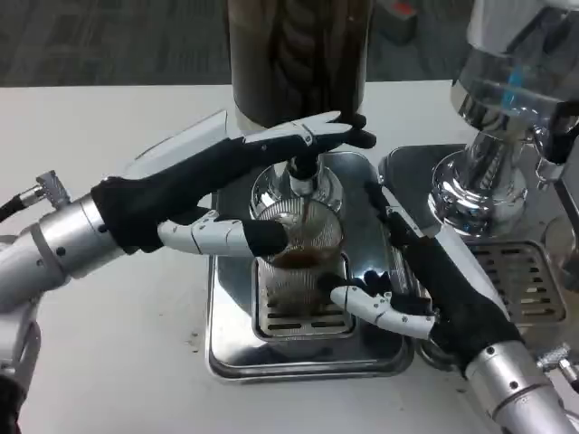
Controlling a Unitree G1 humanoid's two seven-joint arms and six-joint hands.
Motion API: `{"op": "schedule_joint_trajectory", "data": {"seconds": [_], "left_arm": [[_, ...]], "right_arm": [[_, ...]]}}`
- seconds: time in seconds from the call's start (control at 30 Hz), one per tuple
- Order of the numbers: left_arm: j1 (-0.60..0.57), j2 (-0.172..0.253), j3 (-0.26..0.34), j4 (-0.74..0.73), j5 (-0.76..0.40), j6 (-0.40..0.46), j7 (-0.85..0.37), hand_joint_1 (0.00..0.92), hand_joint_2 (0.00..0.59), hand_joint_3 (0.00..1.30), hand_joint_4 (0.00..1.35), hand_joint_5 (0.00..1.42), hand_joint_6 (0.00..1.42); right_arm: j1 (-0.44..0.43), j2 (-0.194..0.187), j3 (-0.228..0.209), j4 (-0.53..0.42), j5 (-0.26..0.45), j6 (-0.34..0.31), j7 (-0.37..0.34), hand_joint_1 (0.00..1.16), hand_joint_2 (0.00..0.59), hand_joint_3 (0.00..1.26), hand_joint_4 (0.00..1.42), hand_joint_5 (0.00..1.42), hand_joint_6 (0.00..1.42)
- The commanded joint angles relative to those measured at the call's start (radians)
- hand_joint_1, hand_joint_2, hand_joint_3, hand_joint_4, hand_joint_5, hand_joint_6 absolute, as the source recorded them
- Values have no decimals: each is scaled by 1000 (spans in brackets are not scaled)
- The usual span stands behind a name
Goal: Grasp the cup under the faucet to collect the drink, then remove the cup.
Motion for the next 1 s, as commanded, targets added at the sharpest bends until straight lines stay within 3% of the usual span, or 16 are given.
{"op": "schedule_joint_trajectory", "data": {"seconds": [0.03, 1.0], "left_arm": [[7, 9, -14, -2, 23, -13, -9, 0, 90, 182, 81, 93, 149], [11, 21, -23, -3, 35, -23, 4, 0, 89, 191, 90, 93, 149]], "right_arm": [[-28, 0, 5, 21, 12, 1, 15, 680, 215, 0, 0, 0, 34], [-86, 7, 23, 86, 29, -17, 17, 666, 222, 0, 0, 0, 48]]}}
